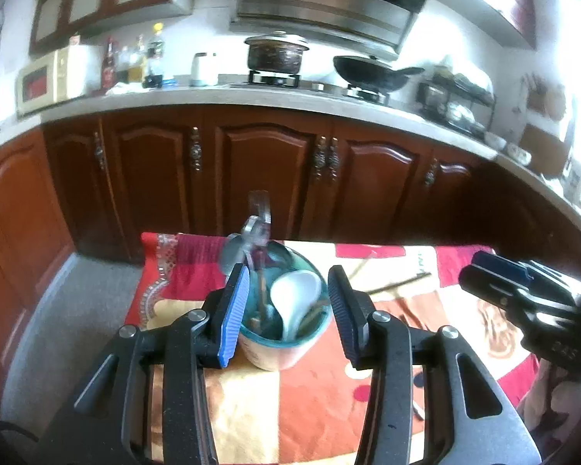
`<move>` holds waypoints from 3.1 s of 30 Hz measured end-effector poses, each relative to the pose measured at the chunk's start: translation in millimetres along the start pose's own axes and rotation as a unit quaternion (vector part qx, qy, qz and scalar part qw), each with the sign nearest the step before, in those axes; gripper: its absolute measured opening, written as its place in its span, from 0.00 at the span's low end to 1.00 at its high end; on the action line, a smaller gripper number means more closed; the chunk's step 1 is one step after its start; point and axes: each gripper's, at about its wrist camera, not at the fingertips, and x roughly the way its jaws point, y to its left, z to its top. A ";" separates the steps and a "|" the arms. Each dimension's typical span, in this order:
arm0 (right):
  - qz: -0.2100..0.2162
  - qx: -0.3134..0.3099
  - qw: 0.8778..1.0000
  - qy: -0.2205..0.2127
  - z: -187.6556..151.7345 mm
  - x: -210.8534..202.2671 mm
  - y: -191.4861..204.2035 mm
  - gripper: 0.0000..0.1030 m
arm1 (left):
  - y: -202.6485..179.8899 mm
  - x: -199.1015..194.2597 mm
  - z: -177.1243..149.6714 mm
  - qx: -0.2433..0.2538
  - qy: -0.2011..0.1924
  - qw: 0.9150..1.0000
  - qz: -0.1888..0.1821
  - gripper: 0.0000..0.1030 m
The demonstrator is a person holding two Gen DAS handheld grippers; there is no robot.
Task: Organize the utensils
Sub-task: 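Move both open tools back over the two chopsticks on the blanket, then close the left tool on one chopstick while the right closes on the other, then lift both held chopsticks upright and carry them over the white cup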
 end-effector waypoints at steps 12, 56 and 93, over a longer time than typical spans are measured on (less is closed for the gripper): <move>-0.050 0.039 0.997 0.044 -43.8 -20.6 -54.2 0.41 | -62.0 12.8 -30.0 0.043 0.039 0.998 -0.026 0.41; -0.064 0.095 0.967 0.229 -123.6 149.7 -175.0 0.13 | -98.4 221.0 -108.6 -0.070 0.244 0.967 0.006 0.31; -0.090 0.050 0.956 0.275 -133.3 144.7 -135.1 0.11 | -64.3 71.7 -88.8 -0.027 0.169 0.980 -0.107 0.05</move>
